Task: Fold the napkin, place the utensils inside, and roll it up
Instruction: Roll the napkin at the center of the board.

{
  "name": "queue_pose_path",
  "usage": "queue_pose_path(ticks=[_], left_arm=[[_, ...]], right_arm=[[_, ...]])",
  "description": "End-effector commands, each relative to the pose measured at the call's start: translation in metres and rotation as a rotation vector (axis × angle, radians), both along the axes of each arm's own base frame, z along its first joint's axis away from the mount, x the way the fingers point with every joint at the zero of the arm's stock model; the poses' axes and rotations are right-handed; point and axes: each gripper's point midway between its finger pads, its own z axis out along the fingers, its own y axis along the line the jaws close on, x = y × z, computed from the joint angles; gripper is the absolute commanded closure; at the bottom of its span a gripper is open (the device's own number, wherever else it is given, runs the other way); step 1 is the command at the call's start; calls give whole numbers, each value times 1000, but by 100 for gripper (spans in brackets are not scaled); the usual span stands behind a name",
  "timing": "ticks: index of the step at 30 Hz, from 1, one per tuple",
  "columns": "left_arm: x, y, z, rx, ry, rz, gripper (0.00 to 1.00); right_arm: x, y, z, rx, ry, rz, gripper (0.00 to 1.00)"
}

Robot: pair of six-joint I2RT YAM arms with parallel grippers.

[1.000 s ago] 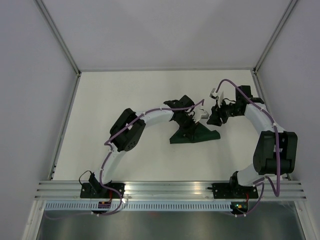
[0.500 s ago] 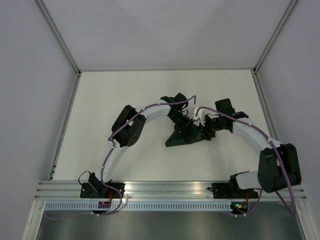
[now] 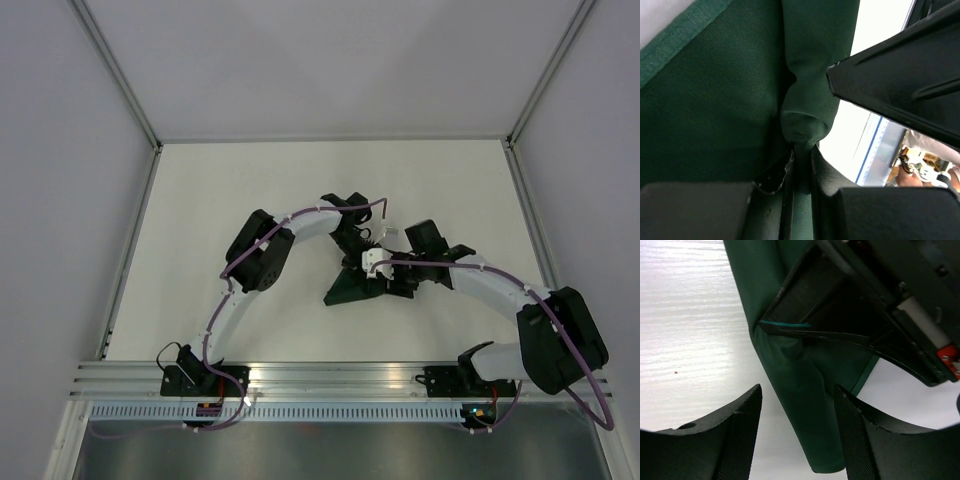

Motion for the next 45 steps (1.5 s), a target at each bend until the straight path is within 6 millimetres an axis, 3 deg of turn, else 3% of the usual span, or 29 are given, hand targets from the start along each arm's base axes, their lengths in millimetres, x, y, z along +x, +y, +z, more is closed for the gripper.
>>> queue_pose_path(ticks=[1,7,13,31,36,45], left_arm=[[-1,38,-60,242,-21,-11,82],[0,37,-63,237,-8,-19,81],[2,38,-62,229,0,-15,79],[1,36,-57,197,1,-30,76],[1,37,-55,197,-4,-33,75],[2,33,-47,174,-3,-29,71]], right_arm=[[1,5,5,-7,-77,52,34],[-8,13,9,14,-58,86,31],[-11,17,-2,-24,-35,122,32],[-9,28,-7,-21,-87,155,31],[-17,31,-19,-68,-57,204,32],[-20,30,-29,-97,15,194,41]])
